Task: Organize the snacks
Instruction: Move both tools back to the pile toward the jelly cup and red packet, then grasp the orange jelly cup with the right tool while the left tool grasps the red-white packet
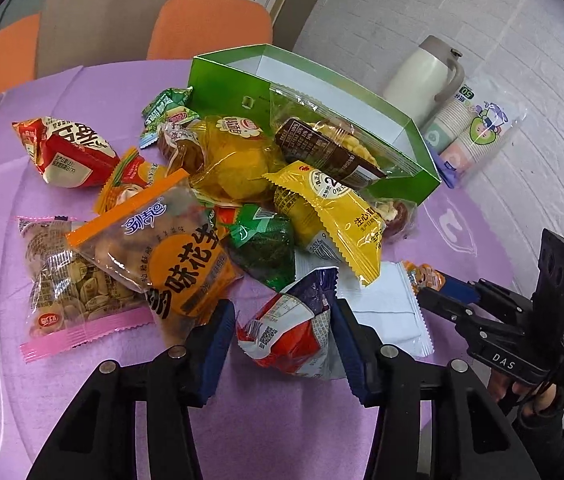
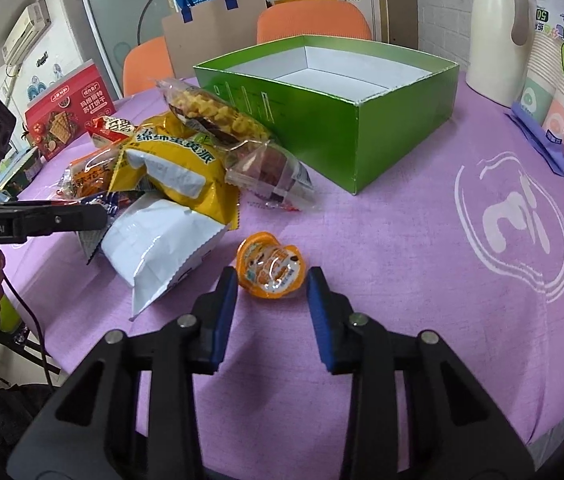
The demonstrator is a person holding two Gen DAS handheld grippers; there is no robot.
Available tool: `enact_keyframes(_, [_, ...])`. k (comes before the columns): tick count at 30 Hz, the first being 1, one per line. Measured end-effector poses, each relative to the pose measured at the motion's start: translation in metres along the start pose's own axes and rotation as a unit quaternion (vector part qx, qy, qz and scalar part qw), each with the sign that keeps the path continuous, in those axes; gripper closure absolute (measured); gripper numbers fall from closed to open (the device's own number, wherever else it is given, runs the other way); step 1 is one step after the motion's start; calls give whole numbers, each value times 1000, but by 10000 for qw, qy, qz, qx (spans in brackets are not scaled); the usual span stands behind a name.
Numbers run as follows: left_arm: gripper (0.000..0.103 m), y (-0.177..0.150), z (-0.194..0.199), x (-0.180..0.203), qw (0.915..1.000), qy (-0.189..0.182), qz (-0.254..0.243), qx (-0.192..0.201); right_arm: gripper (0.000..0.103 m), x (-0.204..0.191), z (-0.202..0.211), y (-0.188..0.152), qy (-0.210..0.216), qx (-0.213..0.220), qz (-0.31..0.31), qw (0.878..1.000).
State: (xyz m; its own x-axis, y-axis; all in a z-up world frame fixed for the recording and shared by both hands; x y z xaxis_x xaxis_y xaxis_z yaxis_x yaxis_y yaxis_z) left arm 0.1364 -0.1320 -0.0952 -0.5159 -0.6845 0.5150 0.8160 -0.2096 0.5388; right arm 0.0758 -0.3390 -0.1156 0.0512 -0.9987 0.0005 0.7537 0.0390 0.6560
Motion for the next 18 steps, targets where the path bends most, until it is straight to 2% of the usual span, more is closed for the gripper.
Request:
enact_keyframes(4, [52,-4,3,-2,10000,30,-29,-7,58,-1,-2,4,-50,26,32,10000])
enact_keyframes(9, [53,-5,5,-2,9999,-10,-90,-60,58,-5,-7,5,-6,-54,53,10000])
enact_keyframes(11, [52,-7,4,0,9999,1,-150,-85,59,-7,-6,4,-27,-38,103,9999])
enact_keyframes(13, [52,-7,4,1,9998,11,-198,-74,67,-7,-7,5,-67,-25,136,9999])
enact_keyframes(15, [53,-8,3,0,9998,-10,-174,-79,71,-6,-8,5,-103,-7,123,9999])
enact_keyframes(18, [62,-12,3,3,9996,38,-252,-86,73,-4,-8,5,-112,10,25,9999])
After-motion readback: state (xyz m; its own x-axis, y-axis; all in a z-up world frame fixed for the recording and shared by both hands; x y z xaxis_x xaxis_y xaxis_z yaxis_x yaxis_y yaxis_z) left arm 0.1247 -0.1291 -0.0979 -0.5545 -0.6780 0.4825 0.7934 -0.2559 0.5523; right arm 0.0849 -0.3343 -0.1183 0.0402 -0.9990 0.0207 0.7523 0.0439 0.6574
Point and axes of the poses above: each gripper's, at about its wrist camera, not at the fingertips, and z roughly against the way its jaws point, x to its right, y to its top, the point moved 7 cm from there along -z, roughly the way its jaws point, and after that the axes turned 12 degrees about -y, right-handed, at the moved point
